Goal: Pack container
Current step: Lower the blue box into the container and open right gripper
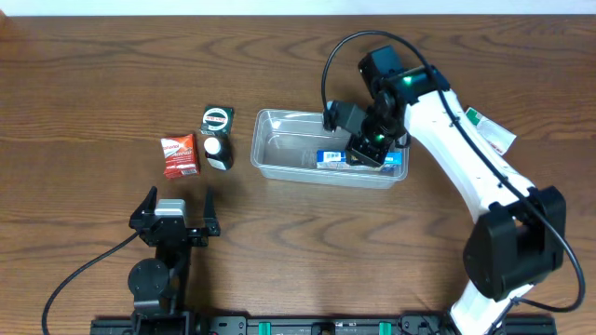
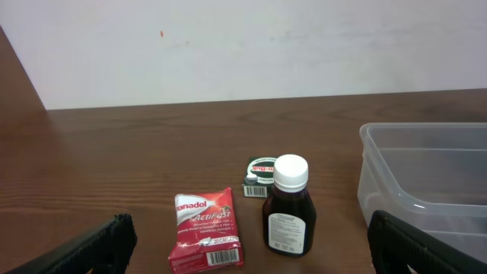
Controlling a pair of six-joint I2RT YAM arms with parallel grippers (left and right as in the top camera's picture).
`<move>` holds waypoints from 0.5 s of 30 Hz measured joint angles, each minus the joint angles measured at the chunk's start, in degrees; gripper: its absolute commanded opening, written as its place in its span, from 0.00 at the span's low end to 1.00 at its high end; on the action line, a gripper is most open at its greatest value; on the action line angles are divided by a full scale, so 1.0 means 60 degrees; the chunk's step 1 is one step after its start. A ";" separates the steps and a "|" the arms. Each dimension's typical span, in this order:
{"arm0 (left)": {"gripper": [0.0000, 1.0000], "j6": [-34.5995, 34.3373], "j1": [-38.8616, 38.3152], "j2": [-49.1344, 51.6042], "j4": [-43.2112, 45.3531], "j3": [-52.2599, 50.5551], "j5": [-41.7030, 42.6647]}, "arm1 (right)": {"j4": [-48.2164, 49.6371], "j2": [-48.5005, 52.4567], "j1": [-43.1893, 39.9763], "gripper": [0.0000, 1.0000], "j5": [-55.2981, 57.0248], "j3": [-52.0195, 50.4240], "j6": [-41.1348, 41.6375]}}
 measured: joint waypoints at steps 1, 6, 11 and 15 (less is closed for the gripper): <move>0.98 0.0000 0.0000 0.0000 0.0000 0.0000 -0.0004 | -0.0004 -0.0044 0.0000 0.23 -0.0004 0.0015 0.0393; 0.98 0.0000 0.0000 0.0000 0.0000 0.0000 0.0000 | 0.0109 -0.0051 0.0000 0.03 -0.0015 0.0040 0.2102; 0.98 0.0000 0.0000 0.0000 0.0000 0.0000 0.0000 | 0.0601 -0.0051 0.0000 0.01 -0.0029 0.0044 0.3395; 0.98 0.0000 0.0000 0.0000 0.0000 0.0000 0.0000 | 0.1089 -0.0051 0.0000 0.01 0.0280 0.0044 0.4171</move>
